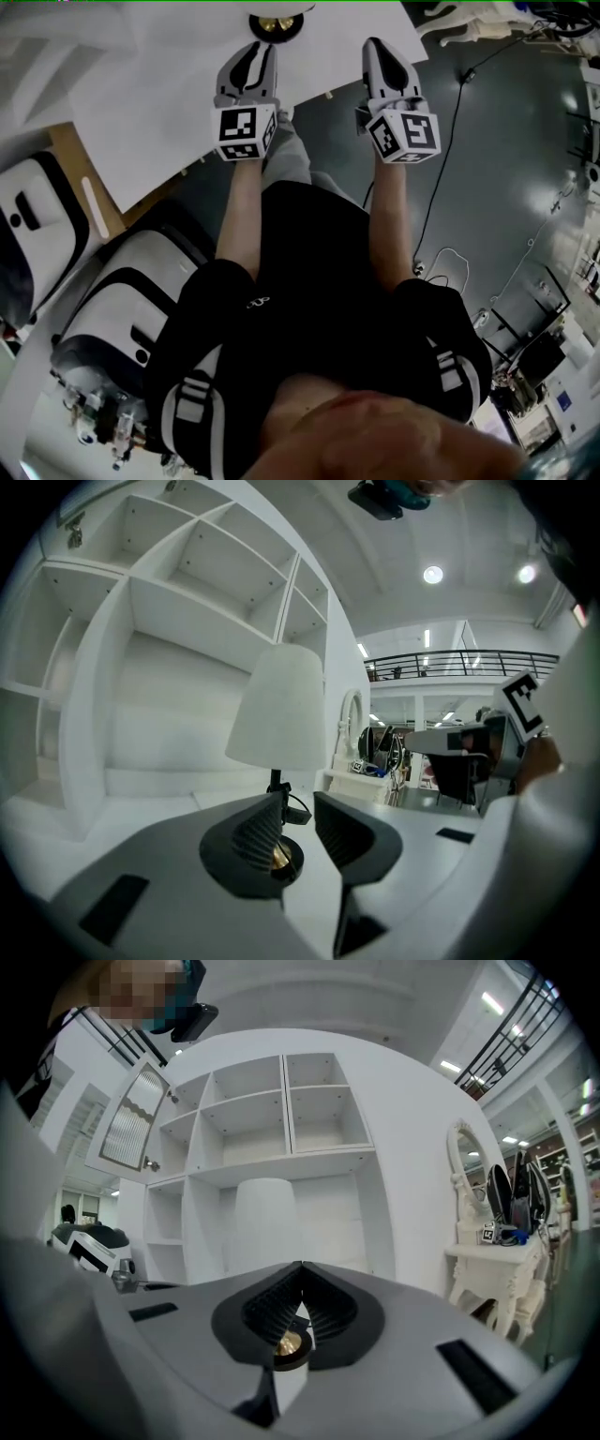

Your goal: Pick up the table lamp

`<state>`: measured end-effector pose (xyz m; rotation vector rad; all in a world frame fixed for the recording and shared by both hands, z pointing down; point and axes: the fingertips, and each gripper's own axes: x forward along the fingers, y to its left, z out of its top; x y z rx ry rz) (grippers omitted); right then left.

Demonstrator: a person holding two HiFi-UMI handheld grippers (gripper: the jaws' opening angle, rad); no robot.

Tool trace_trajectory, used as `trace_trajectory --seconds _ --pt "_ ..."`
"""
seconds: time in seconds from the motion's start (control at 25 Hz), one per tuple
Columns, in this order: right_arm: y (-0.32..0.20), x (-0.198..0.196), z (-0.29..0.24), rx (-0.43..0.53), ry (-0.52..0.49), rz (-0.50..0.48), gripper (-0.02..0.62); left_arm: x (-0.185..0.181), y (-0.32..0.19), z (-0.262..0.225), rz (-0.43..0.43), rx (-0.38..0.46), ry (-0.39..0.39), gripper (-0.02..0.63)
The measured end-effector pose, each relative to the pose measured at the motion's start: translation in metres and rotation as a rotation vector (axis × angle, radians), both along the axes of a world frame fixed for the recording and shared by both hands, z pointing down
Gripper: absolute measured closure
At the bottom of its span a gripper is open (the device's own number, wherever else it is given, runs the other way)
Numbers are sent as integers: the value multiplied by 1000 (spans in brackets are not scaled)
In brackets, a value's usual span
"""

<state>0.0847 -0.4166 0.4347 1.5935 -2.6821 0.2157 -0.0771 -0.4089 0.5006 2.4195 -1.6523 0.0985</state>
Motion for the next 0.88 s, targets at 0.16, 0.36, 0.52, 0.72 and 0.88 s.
trace_trajectory --seconds 0.16,0.36,0.52,0.72,0.88 --pt "-22 11 11 -17 15 25 577 3 -30 16 7 -17 15 451" --pt "-47 23 20 -35 2 46 578 13 -63 23 51 -2 2 385" --pt "-69 29 26 -43 -1 54 577 17 -85 37 60 -15 -31 342" --pt "-91 30 39 -59 3 62 577 14 -110 49 62 -1 -30 299" --pt "-103 34 48 -77 8 61 578 18 -127 52 66 -1 -13 298"
